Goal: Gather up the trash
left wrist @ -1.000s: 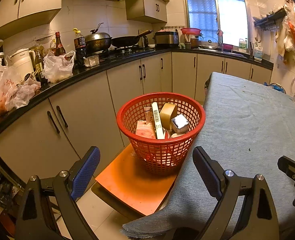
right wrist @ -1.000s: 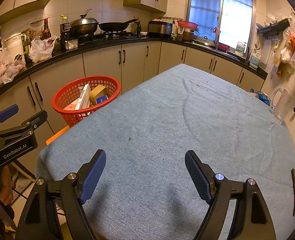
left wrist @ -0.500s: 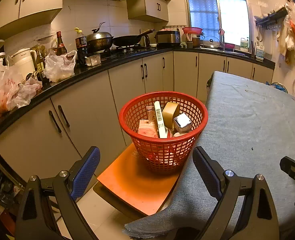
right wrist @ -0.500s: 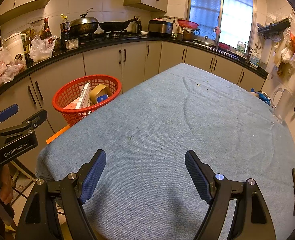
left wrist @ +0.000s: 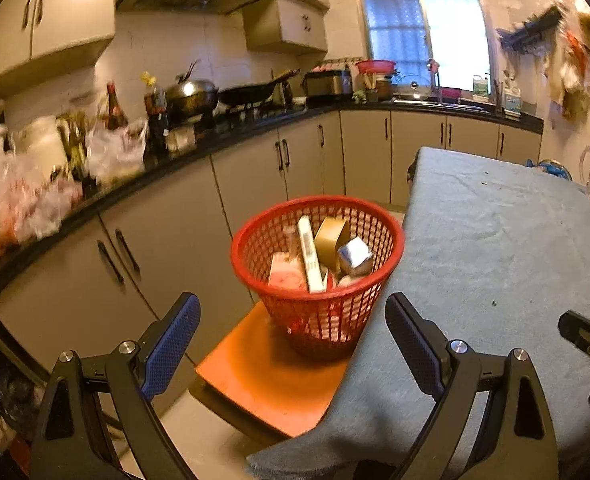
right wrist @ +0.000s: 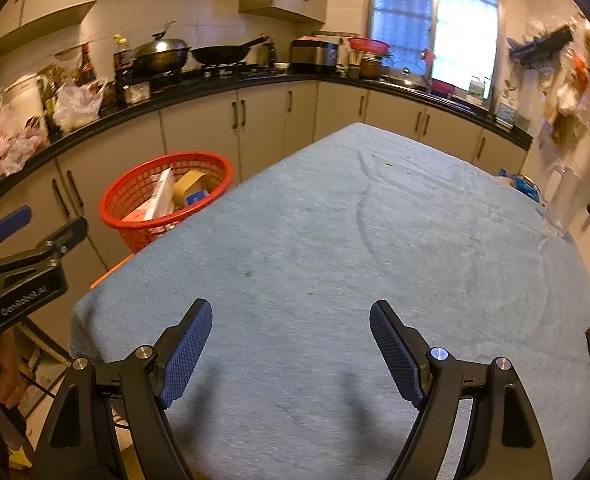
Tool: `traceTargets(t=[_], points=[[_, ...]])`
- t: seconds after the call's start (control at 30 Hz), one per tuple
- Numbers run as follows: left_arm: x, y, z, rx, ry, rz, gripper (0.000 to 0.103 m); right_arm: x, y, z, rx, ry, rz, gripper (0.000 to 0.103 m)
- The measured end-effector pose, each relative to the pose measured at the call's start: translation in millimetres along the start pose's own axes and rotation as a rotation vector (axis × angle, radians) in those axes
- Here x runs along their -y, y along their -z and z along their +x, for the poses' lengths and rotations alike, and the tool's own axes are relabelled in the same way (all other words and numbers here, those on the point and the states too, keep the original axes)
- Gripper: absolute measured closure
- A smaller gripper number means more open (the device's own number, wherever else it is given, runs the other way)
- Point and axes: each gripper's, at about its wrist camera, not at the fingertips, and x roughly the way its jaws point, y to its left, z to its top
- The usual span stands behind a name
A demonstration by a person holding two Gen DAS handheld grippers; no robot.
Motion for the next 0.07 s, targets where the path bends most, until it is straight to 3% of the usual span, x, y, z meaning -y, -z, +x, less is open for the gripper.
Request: traceTargets(t=[0.07], points=[[15.9,-10.0,-3.1,0.007,0.050,0.016,0.010,22.0,0.5,-1.5,0.002,0.040,0.044,0.018]])
